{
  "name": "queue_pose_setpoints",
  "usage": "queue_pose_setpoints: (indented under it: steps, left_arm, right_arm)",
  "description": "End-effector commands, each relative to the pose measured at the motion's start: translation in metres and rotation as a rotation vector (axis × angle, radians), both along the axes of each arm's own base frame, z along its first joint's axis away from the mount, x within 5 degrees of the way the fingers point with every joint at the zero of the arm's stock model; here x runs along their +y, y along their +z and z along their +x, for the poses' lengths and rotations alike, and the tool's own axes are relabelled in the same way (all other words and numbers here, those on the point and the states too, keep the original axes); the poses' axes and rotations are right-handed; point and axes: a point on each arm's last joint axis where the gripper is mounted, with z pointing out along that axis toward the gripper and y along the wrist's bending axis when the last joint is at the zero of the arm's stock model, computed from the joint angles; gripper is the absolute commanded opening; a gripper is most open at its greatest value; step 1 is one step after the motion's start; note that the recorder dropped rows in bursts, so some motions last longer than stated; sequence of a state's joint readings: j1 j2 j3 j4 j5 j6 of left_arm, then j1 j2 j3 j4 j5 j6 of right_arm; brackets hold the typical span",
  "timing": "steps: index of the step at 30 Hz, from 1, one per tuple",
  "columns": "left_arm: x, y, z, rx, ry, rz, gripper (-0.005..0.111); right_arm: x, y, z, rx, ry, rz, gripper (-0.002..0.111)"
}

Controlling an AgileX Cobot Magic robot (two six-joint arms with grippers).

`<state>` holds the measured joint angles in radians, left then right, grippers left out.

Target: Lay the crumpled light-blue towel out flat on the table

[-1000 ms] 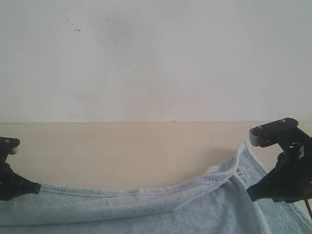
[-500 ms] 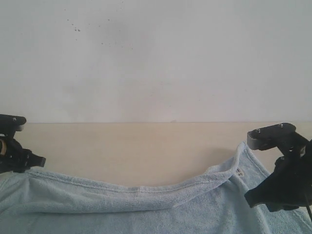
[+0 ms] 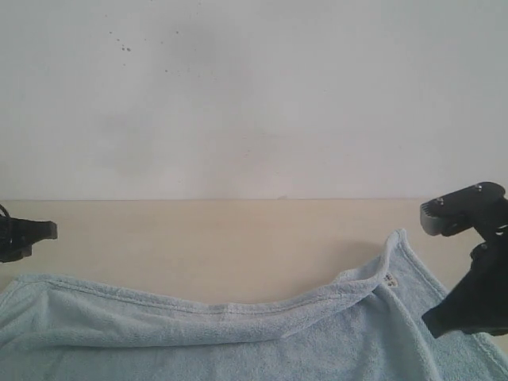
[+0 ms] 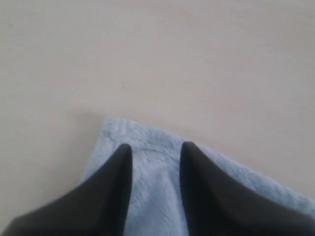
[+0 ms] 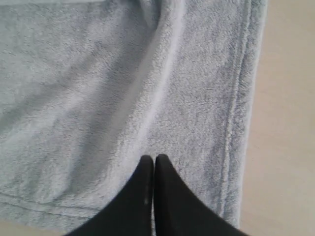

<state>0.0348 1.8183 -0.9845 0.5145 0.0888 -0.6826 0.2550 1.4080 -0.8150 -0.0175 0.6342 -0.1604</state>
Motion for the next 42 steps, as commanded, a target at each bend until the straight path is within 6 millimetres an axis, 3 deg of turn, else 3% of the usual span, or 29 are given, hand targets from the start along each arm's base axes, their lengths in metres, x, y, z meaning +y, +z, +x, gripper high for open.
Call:
queue_pose_setpoints:
  steps: [1, 7, 13, 19, 25, 29, 33, 42]
  left_arm:
    - [-0.030, 0.025, -0.023, -0.080, -0.053, -0.055, 0.030]
    - [-0.060, 0.076, -0.067, -0.203, -0.157, -0.057, 0.030]
    - [-0.049, 0.117, -0.132, -0.296, -0.141, -0.022, 0.030]
    - [-0.030, 0.126, -0.201, -0.317, -0.055, -0.014, 0.030]
    - [-0.025, 0.123, -0.250, -0.337, -0.071, -0.050, 0.030]
    - [-0.028, 0.120, -0.269, -0.288, -0.130, -0.090, 0.030]
    - [-0.037, 0.114, -0.283, -0.189, -0.229, -0.144, 0.030]
    - [-0.051, 0.107, -0.290, -0.116, -0.354, -0.251, 0.030]
  right_arm:
    - [-0.007, -0.016, 0.002, -0.012, 0.003, -0.079, 0.000]
    - [-0.007, -0.026, 0.001, 0.020, -0.001, -0.083, 0.000]
    - [-0.007, -0.015, 0.001, -0.043, -0.055, -0.032, 0.000]
    - [-0.008, -0.009, -0.004, -0.055, -0.064, -0.024, 0.000]
    - [-0.012, -0.033, -0.021, -0.002, -0.067, -0.031, 0.000]
    - [-0.013, -0.046, -0.030, 0.010, -0.076, -0.021, 0.000]
    - [-0.013, -0.047, -0.030, 0.002, -0.100, -0.003, 0.000]
    - [-0.014, -0.048, -0.032, 0.025, -0.101, -0.013, 0.000]
